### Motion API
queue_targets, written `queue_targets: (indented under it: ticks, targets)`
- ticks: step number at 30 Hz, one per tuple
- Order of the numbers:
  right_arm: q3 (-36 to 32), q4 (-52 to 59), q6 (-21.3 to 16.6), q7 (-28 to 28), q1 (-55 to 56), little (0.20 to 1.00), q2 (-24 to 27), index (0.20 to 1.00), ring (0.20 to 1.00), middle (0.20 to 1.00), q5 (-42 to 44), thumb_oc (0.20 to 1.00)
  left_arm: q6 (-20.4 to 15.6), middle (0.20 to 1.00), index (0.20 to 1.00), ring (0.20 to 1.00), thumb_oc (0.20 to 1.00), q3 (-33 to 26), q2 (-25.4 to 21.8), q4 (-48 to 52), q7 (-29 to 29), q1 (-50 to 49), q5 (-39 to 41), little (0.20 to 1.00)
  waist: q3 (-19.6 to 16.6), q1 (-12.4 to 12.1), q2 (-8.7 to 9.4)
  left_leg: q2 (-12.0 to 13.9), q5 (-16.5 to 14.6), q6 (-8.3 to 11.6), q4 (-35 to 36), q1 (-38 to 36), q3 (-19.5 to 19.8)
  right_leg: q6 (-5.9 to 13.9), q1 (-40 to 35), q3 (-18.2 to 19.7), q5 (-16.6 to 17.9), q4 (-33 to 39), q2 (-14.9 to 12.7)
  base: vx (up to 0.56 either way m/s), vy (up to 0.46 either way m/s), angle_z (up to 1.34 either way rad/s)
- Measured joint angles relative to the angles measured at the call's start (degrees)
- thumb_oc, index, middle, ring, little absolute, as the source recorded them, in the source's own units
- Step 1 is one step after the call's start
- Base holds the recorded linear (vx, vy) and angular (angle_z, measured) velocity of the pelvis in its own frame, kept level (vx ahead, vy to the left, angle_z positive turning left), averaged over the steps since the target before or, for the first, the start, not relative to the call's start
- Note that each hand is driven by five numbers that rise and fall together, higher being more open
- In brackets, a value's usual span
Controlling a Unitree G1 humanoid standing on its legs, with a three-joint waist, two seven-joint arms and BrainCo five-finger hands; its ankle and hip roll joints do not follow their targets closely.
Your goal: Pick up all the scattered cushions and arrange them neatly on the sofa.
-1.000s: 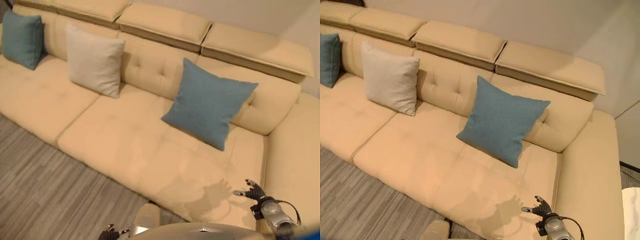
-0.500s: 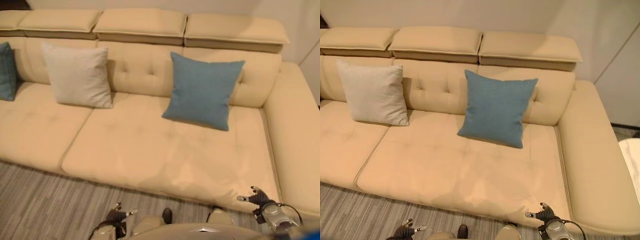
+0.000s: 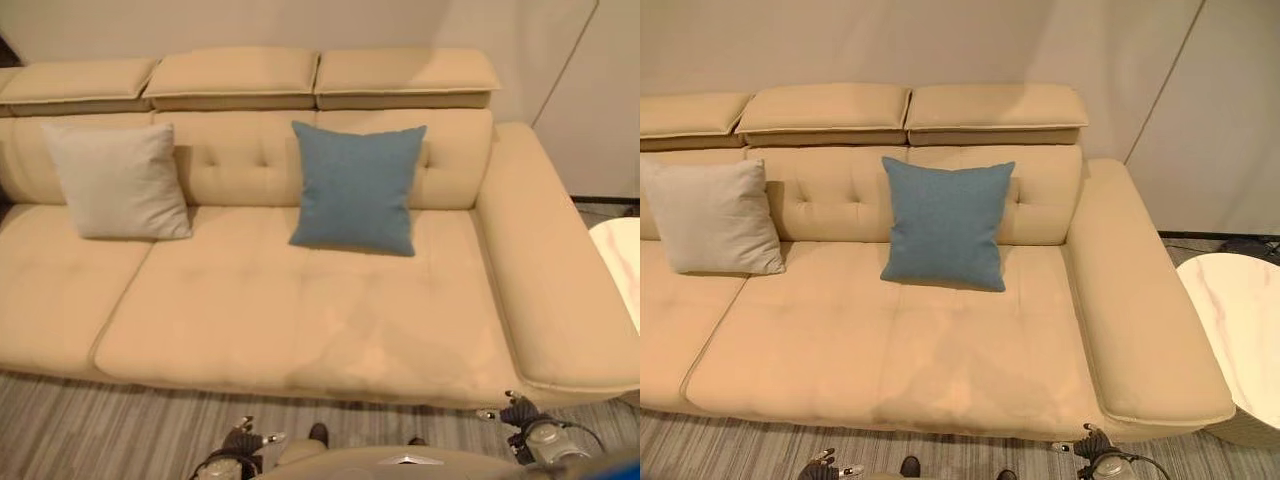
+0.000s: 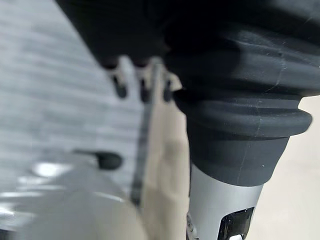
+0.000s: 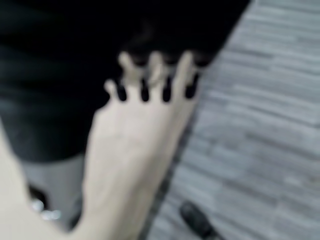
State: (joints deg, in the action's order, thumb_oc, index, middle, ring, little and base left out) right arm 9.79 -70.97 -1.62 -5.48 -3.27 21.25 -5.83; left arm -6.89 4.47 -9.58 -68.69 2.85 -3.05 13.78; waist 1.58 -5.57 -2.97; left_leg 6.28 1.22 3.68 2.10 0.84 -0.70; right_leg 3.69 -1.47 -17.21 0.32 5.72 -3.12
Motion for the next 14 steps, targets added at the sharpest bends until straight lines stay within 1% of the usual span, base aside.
queue_targets:
  ticks: [2, 4, 10, 14]
  targets:
    - [0.02, 0.00, 0.00, -0.01, 0.82, 1.000, 0.00, 1.000, 1.000, 1.000, 0.01, 1.000, 0.04, 1.000, 1.000, 1.000, 1.000, 0.01, 0.21, 0.04, 0.00, -0.01, 0.00, 1.000, -0.19, -0.05, -0.20, -0.02, -0.13, 0.21, 0.15, -0.21, 0.15, -0.06, 0.08, -0.16, 0.11, 0.00, -0.04, 0.02, -0.050, 0.05]
    - [0.02, -0.12, -0.01, -0.08, 0.96, 1.000, -0.02, 1.000, 1.000, 1.000, 0.01, 1.000, 0.08, 1.000, 1.000, 1.000, 1.000, 0.02, 0.20, -0.05, 0.01, -0.40, 0.00, 1.000, -0.47, -0.12, -0.81, -0.12, -0.22, 0.35, 0.98, -0.57, 0.41, 0.11, 0.04, -0.31, 0.37, 0.00, -0.20, 0.04, -0.066, 0.04]
    - [0.17, 0.13, -0.05, -0.10, 0.76, 1.000, -0.43, 1.000, 1.000, 1.000, 0.05, 1.000, 0.46, 1.000, 1.000, 1.000, 1.000, 0.00, 0.17, -0.09, 0.02, -1.32, 0.00, 1.000, -0.40, -0.52, -0.80, -1.43, -0.10, 0.12, 1.64, -1.56, 1.27, 0.65, -1.13, -1.00, 0.71, 0.00, -1.74, 0.02, -0.021, 0.08]
    - [0.85, 0.39, -0.09, -0.21, 0.72, 1.000, -0.48, 1.000, 1.000, 1.000, 0.07, 1.000, 0.49, 1.000, 1.000, 1.000, 1.000, -0.09, 0.15, -0.09, 0.03, -1.87, 0.01, 1.000, -0.32, -0.66, -0.65, -1.80, -0.04, -0.02, 1.88, -1.96, 1.31, 0.68, -1.49, -1.08, 0.71, 0.00, -2.01, 0.03, -0.015, 0.03]
